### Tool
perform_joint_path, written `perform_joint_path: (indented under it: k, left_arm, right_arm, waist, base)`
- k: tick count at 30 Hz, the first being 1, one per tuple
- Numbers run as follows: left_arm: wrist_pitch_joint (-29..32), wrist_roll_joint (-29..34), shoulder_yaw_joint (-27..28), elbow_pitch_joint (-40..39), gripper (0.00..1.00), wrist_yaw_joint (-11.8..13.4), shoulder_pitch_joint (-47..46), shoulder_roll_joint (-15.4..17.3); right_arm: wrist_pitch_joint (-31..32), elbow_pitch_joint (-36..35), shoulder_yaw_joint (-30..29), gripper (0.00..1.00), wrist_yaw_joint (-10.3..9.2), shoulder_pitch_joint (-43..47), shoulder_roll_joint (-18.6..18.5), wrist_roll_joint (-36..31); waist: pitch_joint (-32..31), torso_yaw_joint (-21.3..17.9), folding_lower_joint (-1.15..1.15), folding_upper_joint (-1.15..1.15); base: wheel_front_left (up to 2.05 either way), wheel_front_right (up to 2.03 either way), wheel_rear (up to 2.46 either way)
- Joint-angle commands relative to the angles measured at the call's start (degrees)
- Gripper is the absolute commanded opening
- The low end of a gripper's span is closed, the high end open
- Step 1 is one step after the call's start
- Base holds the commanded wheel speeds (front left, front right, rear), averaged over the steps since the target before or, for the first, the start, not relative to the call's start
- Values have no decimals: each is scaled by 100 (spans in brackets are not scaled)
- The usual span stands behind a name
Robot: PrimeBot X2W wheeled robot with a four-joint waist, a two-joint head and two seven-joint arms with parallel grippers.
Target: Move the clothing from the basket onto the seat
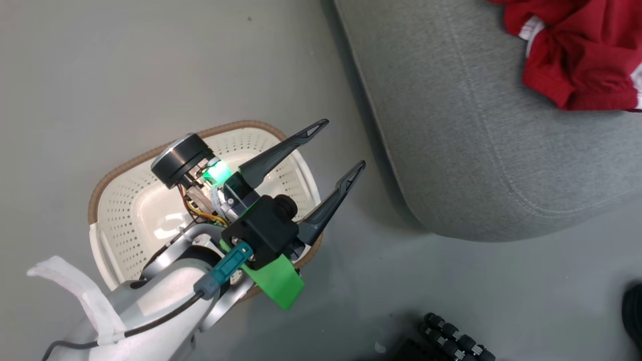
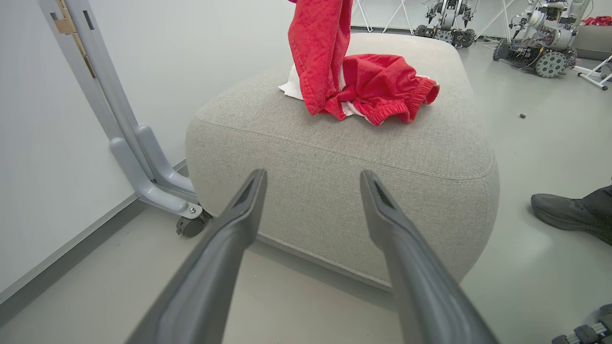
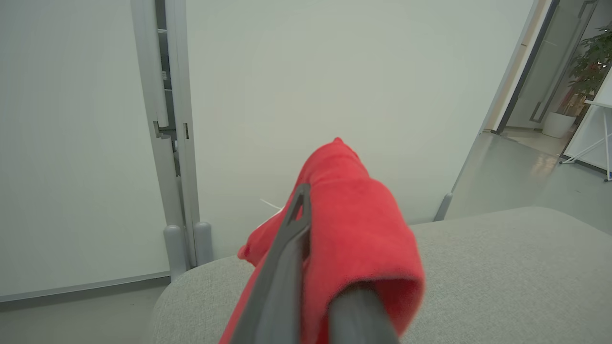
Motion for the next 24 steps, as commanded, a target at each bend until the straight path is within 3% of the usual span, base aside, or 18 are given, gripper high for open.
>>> perform_joint_path:
  k: [1,6,7,8,9,16,24]
  left_arm:
    - [-42,4,-2,12,100,-21,-85,-5]
    - [-97,-32,-26,68,100,-4,-90,-33]
    - [-99,-37,-36,80,100,-9,-101,-34]
    - [-106,-46,-39,91,100,-13,-110,-33]
    - [-114,-54,-36,104,100,-10,-119,-31]
    - [-239,-131,12,152,100,118,54,-38]
    - [-499,-219,91,229,100,340,295,-108]
  right_arm:
    - [-27,128,-68,0,-1,176,48,-65]
    - [-200,819,-458,0,-2,571,241,-141]
    - [-249,974,-523,16,-2,661,299,-145]
    - [-293,1071,-565,43,-1,723,348,-147]
    - [-348,1187,-604,100,-1,814,422,-144]
    - [-671,1466,-742,100,-2,1432,763,-21]
    - [-754,743,-947,100,-2,2460,1116,-119]
  waist:
    - [231,221,-1,0]
    - [275,219,-1,0]
    - [280,219,-1,0]
    - [284,216,-1,0]
    - [287,206,-1,0]
    - [106,155,-1,0]
    - [-256,197,-1,0]
  base:
    - [0,0,0]
    - [0,0,0]
    - [0,0,0]
    - [0,0,0]
    - [0,0,0]
    - [0,0,0]
    - [0,0,0]
